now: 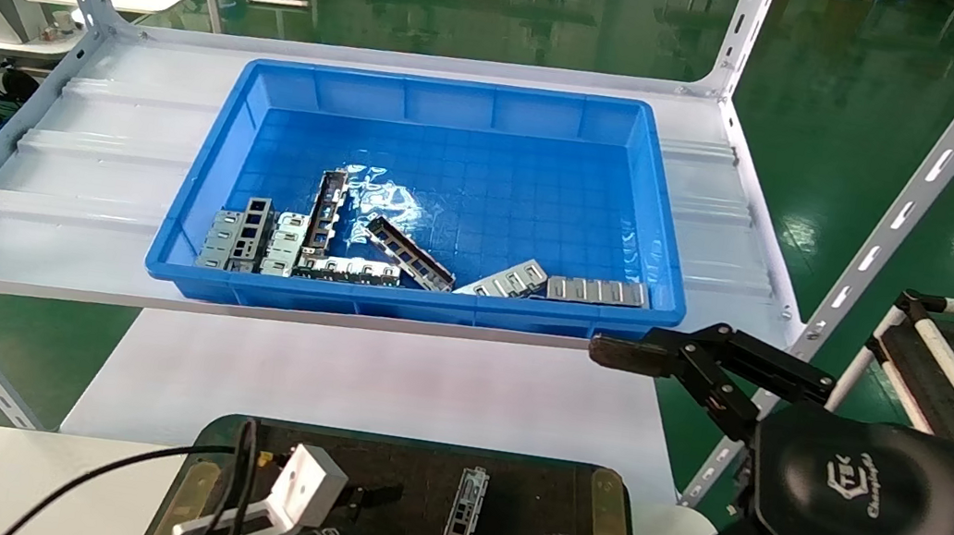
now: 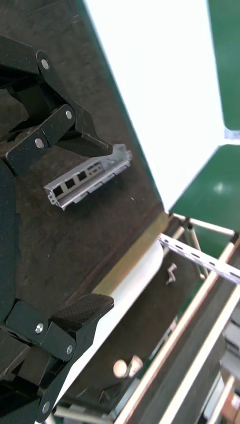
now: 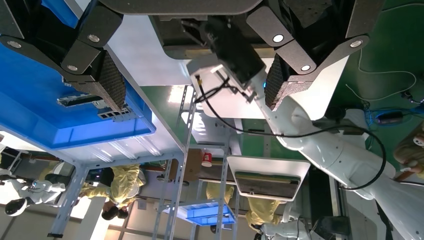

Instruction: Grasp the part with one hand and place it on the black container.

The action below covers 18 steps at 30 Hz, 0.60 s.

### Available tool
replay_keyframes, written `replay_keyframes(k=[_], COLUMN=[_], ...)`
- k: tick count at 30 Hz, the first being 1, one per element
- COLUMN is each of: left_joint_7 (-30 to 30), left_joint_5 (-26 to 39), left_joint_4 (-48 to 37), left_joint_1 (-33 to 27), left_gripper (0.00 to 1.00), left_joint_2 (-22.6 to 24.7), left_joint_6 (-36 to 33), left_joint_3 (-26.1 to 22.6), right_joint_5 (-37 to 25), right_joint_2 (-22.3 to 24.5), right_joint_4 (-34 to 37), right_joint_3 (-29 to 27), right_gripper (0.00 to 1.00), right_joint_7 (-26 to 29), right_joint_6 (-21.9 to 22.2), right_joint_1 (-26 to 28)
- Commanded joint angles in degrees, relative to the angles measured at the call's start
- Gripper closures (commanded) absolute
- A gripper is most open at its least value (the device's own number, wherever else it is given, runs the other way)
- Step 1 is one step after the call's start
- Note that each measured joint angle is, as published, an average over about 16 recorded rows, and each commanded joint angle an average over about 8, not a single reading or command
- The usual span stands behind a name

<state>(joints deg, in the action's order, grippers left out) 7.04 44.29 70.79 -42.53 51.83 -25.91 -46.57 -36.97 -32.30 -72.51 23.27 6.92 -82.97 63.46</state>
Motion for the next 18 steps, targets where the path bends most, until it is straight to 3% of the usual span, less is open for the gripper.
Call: replay_keyframes(k=[1, 10, 18], left_joint_7=[-1.9, -7.1, -7.5], left_joint_5=[-0.9, -3.4, -3.9], left_joint_4=[-0.2, -2.8, -3.7], left_joint_1=[0.3, 0.5, -1.2], left_gripper=[0.0, 0.0, 0.0], left_joint_2=[-1.1, -4.5, -5.9], left_joint_6=[-3.2, -13.8, -17.8], left_joint_3=[1.8, 5.0, 5.5], right_joint_5=[0.0, 0.0, 0.0], right_joint_2=[0.0, 0.0, 0.0], right_joint_4=[0.0, 0.0, 0.0], right_joint_3=[0.0, 0.0, 0.0], right_gripper=[0.0, 0.0, 0.0], right_joint_7=[0.0, 0.0, 0.0], right_joint_6=[0.0, 0.0, 0.0], right_joint_1=[0.0, 0.0, 0.0])
